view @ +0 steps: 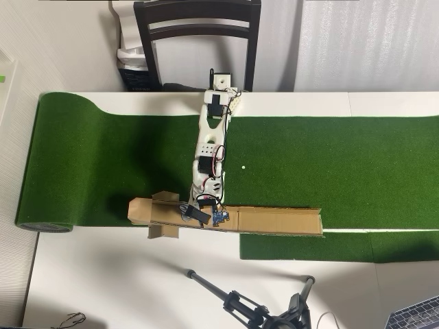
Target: Pick up the golf ball and place it on the gray mark at the back.
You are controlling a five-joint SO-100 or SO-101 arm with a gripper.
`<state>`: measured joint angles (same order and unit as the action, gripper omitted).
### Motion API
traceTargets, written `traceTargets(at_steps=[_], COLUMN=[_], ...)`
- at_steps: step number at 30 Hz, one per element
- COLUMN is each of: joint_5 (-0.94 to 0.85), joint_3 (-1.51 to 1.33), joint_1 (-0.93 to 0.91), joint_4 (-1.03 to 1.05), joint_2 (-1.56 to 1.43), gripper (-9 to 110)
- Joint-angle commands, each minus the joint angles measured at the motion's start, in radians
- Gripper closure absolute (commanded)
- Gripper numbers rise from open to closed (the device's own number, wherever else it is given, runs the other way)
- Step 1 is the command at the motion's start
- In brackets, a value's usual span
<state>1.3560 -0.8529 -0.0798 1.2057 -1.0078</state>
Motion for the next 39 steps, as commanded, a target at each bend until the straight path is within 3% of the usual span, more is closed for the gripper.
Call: traceTargets(at_steps=[1, 28, 35, 39], joint_5=[0.006, -0.009, -0.038, -0.072], joint_3=[0.106, 0.094, 0.094, 0.094], joint_1=[-0.011, -0.032, -0.032, -0.032], joint_4=[-0.084, -0.086, -0.083, -0.083], joint_2=[-0.044, -0.044, -0.044, -0.044], gripper=[80, 79, 59, 55])
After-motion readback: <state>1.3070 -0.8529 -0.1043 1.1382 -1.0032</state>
